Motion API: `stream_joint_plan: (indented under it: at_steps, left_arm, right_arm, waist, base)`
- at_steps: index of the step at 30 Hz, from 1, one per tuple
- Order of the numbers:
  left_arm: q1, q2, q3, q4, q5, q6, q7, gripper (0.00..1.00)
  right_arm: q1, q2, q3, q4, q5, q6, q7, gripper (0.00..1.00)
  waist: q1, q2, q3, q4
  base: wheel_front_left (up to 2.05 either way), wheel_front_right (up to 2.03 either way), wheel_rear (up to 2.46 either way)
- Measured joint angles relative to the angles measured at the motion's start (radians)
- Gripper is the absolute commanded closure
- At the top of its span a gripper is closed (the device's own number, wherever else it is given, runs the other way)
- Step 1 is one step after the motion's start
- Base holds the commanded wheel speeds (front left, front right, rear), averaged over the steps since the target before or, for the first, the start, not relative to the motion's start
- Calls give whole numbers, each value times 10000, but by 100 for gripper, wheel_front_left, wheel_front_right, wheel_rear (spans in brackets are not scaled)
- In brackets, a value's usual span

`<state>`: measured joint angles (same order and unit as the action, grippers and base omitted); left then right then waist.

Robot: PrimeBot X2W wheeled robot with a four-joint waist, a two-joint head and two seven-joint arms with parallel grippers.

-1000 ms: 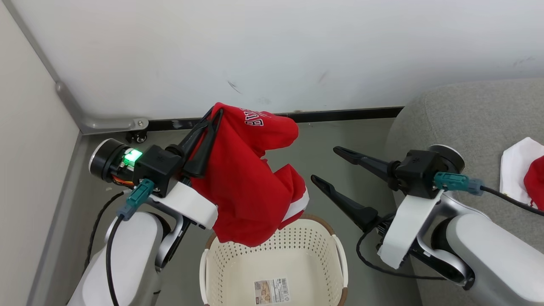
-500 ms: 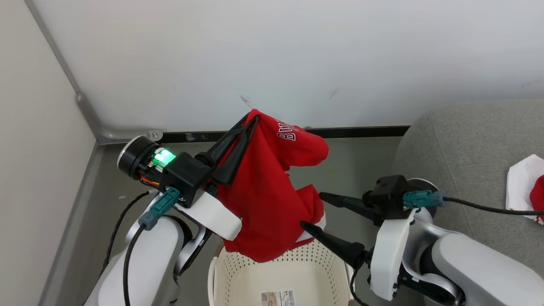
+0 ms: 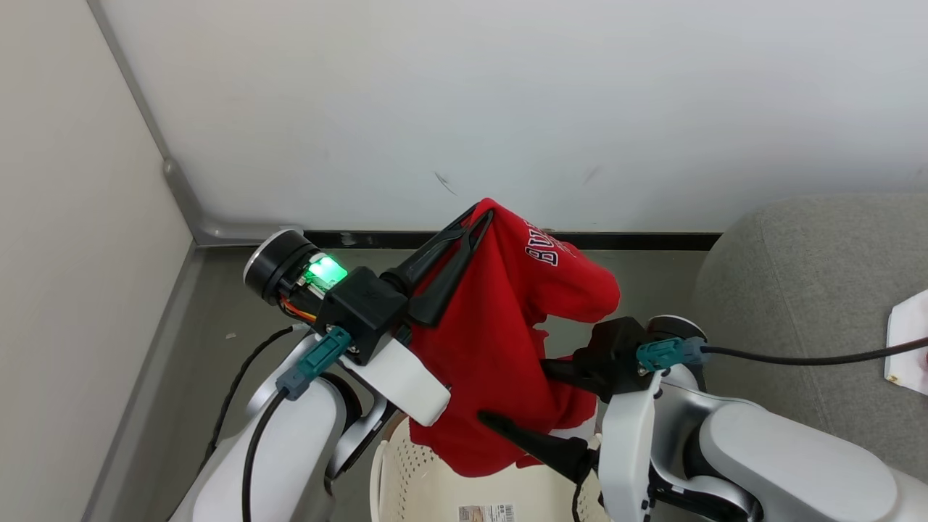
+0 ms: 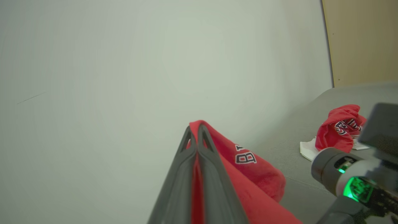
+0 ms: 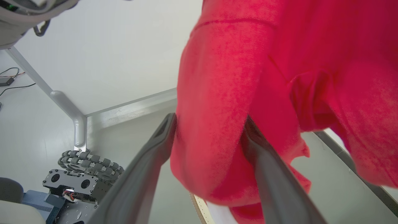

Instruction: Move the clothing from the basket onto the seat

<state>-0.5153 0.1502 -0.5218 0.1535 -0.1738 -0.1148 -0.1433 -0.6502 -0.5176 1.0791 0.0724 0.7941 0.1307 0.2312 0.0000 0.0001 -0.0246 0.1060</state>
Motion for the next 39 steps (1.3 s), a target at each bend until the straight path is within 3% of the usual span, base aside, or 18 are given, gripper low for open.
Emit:
stream_joint_plan:
  at_steps: [6,7,9,13,14,15,29,39]
  left_arm:
    - [-12,-25,-140,-94,-94,-4,245,100]
    - [-13,-27,-146,-98,-96,-13,263,100]
    - [-14,-35,-161,-107,-134,-15,355,100]
    - [-16,-38,-165,-130,-178,-42,456,100]
    - [-16,-38,-165,-138,-186,-42,462,100]
    - [-16,-33,-163,-153,-196,-42,462,100]
    - [154,332,610,692,-639,198,742,100]
    - [662,393,1170,1561,-1120,451,727,100]
  right_arm:
    - [-333,205,483,351,-52,0,-305,0]
    - [-361,215,600,408,-105,0,-351,13]
    - [-551,320,746,616,-244,4,-485,50]
    - [-897,430,1012,763,-510,4,-665,85]
    - [-929,470,1037,853,-537,4,-754,85]
    - [-931,485,1091,934,-587,4,-874,100]
    - [-1133,502,1298,1361,-364,4,-1994,100]
    - [-1134,389,245,1319,155,4,-2892,100]
  waist:
    - [0,0,-65,140]
    - [0,0,-74,158]
    - [0,0,-93,191]
    - [0,0,-113,230]
    - [0,0,-119,239]
    - [0,0,-122,244]
    - [0,0,-104,13]
    - [0,0,-109,-384]
  base:
    - [0,0,0]
    - [0,0,0]
    - [0,0,0]
    - [0,0,0]
    - [0,0,0]
    - [0,0,0]
    - [0,0,0]
    - [0,0,0]
